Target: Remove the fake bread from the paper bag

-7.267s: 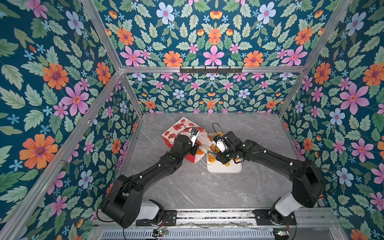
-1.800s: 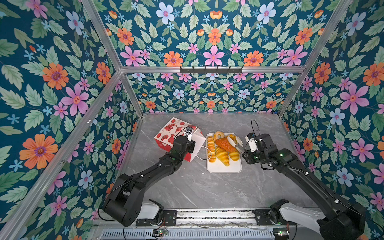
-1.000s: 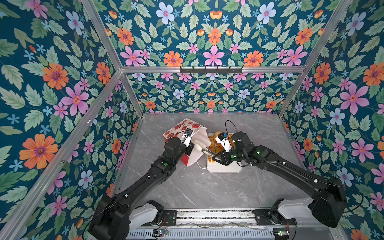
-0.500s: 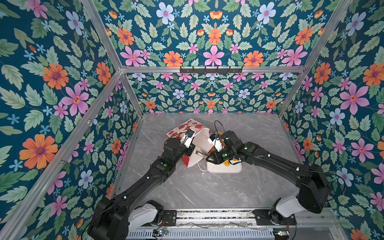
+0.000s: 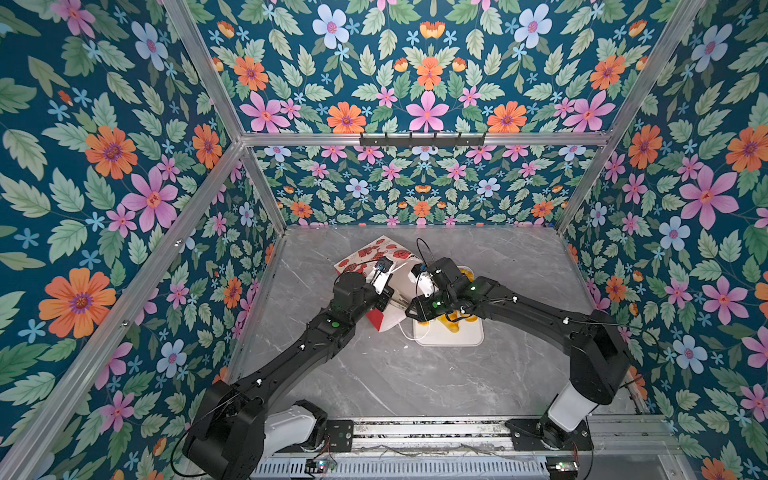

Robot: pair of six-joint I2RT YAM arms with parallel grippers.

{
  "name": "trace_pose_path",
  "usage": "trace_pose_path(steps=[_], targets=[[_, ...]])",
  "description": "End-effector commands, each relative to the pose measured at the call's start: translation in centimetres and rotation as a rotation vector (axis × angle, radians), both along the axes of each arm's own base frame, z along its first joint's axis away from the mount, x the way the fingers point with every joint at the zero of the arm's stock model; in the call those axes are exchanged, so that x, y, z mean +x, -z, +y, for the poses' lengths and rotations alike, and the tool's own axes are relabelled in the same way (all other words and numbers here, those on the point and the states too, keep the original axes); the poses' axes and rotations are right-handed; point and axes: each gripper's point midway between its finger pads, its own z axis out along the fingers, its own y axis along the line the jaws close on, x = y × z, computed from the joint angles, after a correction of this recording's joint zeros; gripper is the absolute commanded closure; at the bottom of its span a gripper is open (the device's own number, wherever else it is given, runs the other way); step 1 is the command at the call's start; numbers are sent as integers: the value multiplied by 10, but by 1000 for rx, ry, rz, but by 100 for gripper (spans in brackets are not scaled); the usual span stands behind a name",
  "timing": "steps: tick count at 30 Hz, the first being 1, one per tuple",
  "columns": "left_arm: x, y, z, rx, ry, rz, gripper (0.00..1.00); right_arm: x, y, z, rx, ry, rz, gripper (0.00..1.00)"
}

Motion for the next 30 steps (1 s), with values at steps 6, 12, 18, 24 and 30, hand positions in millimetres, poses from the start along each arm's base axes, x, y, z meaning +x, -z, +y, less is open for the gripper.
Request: trace_pose_path(steps=[6, 12, 18, 24, 30], targets=[[1, -6, -5, -46, 15, -18, 100, 10, 3, 12, 20, -1, 0, 59], [1, -7, -5, -59, 11, -25, 100, 14, 6, 21, 43, -5, 11, 59], [1, -9, -6, -77, 11, -27, 100, 17, 12, 28, 67, 10, 33, 59], [1, -9, -6, -91, 13, -27, 100, 20, 15, 35, 117, 33, 45, 64], [-1, -11, -6, -100, 13, -29, 100, 25, 19, 40, 138, 45, 50, 70]])
